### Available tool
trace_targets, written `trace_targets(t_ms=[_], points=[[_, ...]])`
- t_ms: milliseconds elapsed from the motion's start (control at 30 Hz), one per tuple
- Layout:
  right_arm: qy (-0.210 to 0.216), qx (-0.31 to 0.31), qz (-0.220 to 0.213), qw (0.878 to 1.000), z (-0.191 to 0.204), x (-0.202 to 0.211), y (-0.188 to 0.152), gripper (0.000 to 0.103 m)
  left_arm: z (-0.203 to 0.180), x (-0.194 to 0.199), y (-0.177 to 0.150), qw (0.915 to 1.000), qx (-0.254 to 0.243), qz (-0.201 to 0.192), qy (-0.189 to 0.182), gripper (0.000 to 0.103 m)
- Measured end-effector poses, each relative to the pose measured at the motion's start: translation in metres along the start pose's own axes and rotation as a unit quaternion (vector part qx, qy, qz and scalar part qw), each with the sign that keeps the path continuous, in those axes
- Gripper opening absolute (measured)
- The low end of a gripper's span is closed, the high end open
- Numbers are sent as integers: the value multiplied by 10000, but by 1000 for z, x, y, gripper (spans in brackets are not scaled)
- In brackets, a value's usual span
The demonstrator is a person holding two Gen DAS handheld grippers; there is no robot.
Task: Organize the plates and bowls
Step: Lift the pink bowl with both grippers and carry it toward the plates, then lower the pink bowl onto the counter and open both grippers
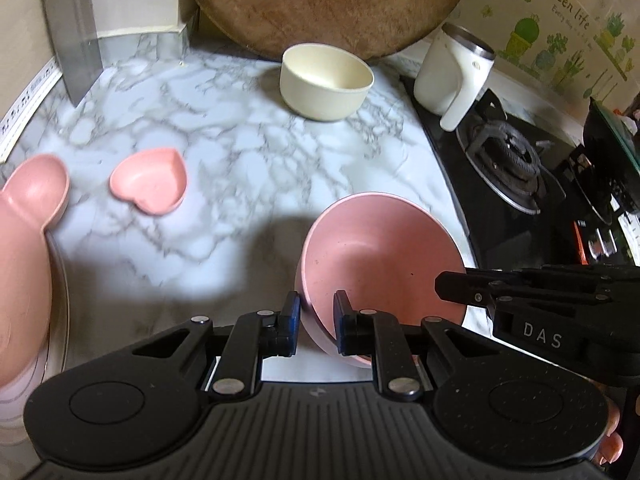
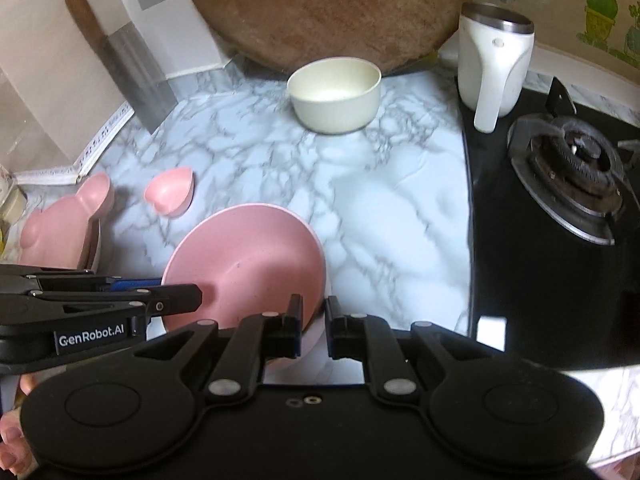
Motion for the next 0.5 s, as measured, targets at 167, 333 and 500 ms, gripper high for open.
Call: trace_targets(t_ms=[167,333,500], points=[[-26,-20,100,9999,2,2,-10,12,3,1,-12,9999,50,121,-22,17],[-52,-10,135,9999,4,1,-17,12,2,2,-18,9998,-6,177,-36,17],[-82,-21,148,9999,3,2,-18,12,1,-2,-20,9996,-47,275,-21,16]])
Point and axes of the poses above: each gripper's, at about its wrist camera, not at the fingertips, and x roughly against the way its jaws point, z to its left, y to its top, the point moved 1 cm from there along -x, roughly the way its jaws point, and after that the axes turned 10 degrees about -y, right-handed, at the moved point
